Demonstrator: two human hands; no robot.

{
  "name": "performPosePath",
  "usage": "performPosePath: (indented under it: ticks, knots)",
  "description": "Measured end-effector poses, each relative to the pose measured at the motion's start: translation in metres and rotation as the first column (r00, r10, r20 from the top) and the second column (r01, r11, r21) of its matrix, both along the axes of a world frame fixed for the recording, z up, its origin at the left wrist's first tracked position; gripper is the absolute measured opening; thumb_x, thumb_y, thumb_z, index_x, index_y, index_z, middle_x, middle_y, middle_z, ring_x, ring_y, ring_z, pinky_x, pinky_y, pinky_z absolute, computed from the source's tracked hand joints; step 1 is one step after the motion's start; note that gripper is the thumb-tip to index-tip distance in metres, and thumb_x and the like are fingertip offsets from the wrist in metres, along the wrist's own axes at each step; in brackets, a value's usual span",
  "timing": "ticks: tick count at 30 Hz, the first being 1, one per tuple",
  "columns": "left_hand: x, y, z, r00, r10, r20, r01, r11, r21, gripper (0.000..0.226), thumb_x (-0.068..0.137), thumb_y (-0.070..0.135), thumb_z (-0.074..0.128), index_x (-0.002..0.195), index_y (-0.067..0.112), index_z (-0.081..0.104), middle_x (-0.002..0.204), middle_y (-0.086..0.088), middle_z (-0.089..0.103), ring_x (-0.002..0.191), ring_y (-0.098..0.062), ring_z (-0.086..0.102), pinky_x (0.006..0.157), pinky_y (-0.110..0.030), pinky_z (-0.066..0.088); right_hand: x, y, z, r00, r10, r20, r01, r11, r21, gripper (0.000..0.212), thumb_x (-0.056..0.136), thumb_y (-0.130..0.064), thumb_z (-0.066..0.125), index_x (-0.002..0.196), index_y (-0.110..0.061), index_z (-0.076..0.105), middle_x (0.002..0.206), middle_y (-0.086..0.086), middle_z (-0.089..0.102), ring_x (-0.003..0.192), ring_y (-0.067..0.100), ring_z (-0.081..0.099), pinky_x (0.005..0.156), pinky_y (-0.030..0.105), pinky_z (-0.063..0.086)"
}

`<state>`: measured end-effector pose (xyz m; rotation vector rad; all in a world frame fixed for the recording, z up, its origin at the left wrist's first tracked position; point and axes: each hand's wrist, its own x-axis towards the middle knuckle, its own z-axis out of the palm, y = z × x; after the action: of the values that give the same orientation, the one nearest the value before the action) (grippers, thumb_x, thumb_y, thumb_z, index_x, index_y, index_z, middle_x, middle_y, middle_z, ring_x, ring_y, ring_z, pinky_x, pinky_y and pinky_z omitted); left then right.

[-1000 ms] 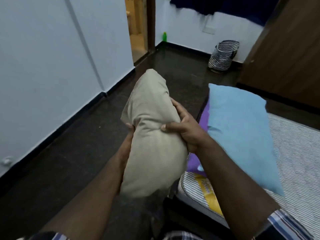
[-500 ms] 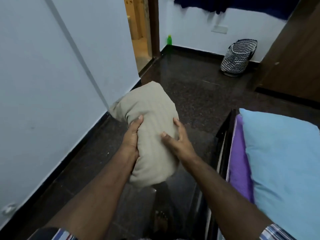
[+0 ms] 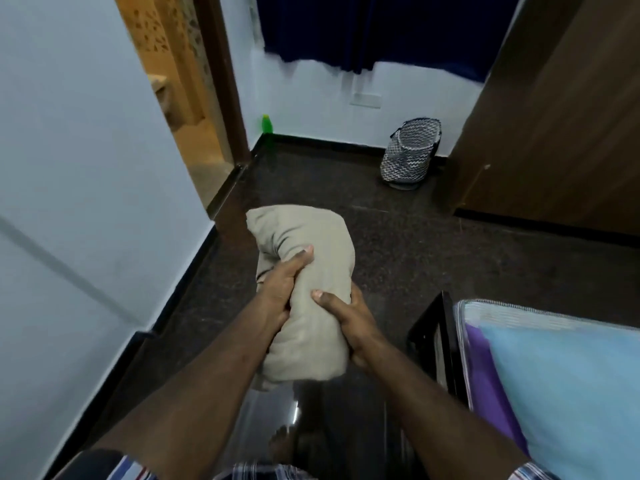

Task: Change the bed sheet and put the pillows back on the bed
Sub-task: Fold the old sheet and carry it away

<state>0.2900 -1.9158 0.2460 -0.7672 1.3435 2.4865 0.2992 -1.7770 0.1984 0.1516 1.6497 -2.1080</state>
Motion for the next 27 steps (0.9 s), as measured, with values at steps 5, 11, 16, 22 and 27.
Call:
performPosePath:
  ticks: [5, 11, 16, 22, 27]
  knots:
    - [-0.148, -0.02, -0.011, 0.995, -0.097, 0.004, 0.097, 0.993, -0.071, 0.045, 0.084, 0.021, 0.078, 0.122, 0.002, 0.065, 0.114, -0.019, 0.072, 0.1, -0.033, 0.073, 0.077, -0.045, 0.062, -0.123, -0.018, 0.003, 0.993, -0.115, 0.034, 0.116, 0.993, -0.03, 0.079, 0.065, -0.04, 0.091, 0.135, -0.027, 0.055, 0.122, 0.004, 0.07, 0.111, 0.026, 0.069, 0.094, 0.05, 0.055]
    - [-0.335, -0.018, -0.044, 0.979, -0.205, 0.026, 0.206, 0.976, -0.071, 0.076, 0.065, 0.029, 0.09, 0.131, 0.006, 0.06, 0.119, -0.019, 0.071, 0.106, -0.038, 0.07, 0.09, -0.056, 0.057, -0.288, -0.016, -0.02, 0.973, -0.213, 0.085, 0.22, 0.972, -0.084, 0.08, 0.068, -0.037, 0.092, 0.136, -0.025, 0.052, 0.125, 0.009, 0.069, 0.111, 0.031, 0.068, 0.093, 0.054, 0.055]
    - [-0.499, 0.0, -0.049, 0.967, -0.249, 0.048, 0.252, 0.965, -0.066, 0.069, 0.07, 0.026, 0.086, 0.131, 0.005, 0.06, 0.12, -0.022, 0.069, 0.109, -0.04, 0.068, 0.092, -0.059, 0.055, -0.449, 0.001, -0.027, 0.961, -0.261, 0.091, 0.268, 0.961, -0.069, 0.084, 0.065, -0.038, 0.093, 0.137, -0.026, 0.052, 0.125, 0.005, 0.069, 0.112, 0.027, 0.068, 0.096, 0.051, 0.055]
    - [-0.684, 0.023, -0.038, 0.956, -0.289, 0.044, 0.29, 0.956, -0.032, 0.06, 0.074, 0.026, 0.082, 0.127, 0.004, 0.063, 0.117, -0.021, 0.071, 0.107, -0.039, 0.07, 0.089, -0.055, 0.057, -0.617, 0.025, -0.001, 0.931, -0.359, 0.06, 0.36, 0.933, -0.011, 0.089, 0.06, -0.04, 0.093, 0.134, -0.033, 0.044, 0.125, -0.002, 0.065, 0.109, 0.02, 0.069, 0.093, 0.047, 0.057]
    - [-0.844, 0.044, -0.058, 0.92, -0.388, 0.052, 0.389, 0.921, -0.016, 0.065, 0.071, 0.028, 0.083, 0.127, 0.001, 0.064, 0.118, -0.022, 0.07, 0.109, -0.039, 0.068, 0.092, -0.052, 0.057, -0.759, 0.035, -0.018, 0.88, -0.472, 0.063, 0.47, 0.882, 0.04, 0.082, 0.063, -0.04, 0.093, 0.129, -0.03, 0.045, 0.123, -0.003, 0.063, 0.105, 0.017, 0.07, 0.09, 0.044, 0.059]
